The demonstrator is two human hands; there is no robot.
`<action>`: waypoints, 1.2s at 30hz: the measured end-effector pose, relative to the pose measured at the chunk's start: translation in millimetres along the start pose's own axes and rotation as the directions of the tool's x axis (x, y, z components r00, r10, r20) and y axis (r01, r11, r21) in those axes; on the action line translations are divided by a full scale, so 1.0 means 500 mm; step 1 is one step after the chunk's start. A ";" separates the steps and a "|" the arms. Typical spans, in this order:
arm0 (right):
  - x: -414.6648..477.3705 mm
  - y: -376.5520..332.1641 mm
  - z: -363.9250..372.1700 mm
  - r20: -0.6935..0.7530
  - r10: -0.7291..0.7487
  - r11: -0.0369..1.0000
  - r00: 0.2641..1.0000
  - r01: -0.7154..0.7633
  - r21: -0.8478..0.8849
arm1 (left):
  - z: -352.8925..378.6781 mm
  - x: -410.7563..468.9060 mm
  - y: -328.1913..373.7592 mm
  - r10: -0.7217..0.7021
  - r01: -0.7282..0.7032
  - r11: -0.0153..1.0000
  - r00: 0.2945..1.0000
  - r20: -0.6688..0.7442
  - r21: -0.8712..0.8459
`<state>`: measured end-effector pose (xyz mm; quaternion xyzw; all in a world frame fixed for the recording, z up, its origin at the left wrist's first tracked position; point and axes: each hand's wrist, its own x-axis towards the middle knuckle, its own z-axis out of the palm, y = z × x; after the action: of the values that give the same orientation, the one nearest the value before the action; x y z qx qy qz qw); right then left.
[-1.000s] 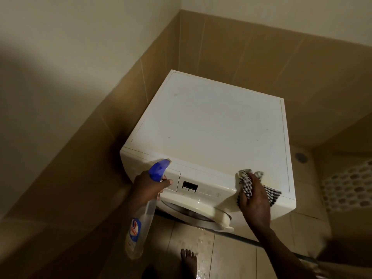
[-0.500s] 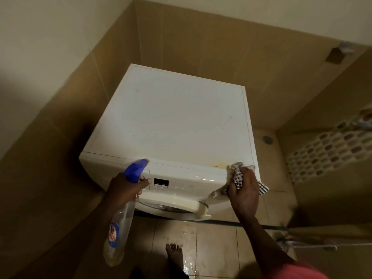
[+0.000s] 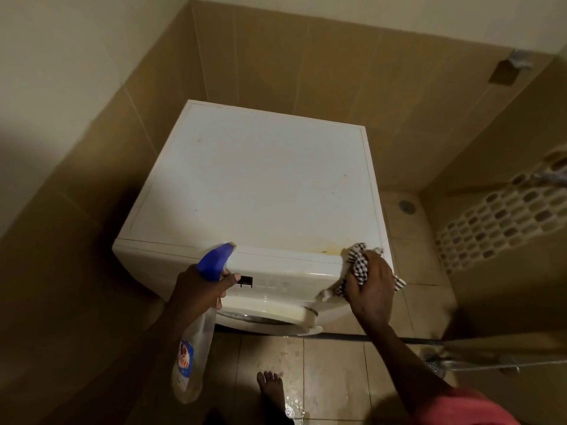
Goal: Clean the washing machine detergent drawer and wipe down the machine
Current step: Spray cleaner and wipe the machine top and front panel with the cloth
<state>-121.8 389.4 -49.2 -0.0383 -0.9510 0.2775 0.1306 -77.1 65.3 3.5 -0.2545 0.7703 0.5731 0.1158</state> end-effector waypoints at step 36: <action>-0.009 -0.212 0.111 0.295 -0.461 0.886 0.837 0.449 0.114 | -0.125 -0.042 -0.064 -0.070 0.067 0.998 0.973 -0.219 -0.021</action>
<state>-132.4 270.6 -38.4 0.2358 -0.9354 0.2602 0.0407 -35.4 5.3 7.0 -0.3434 0.7653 0.5423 0.0483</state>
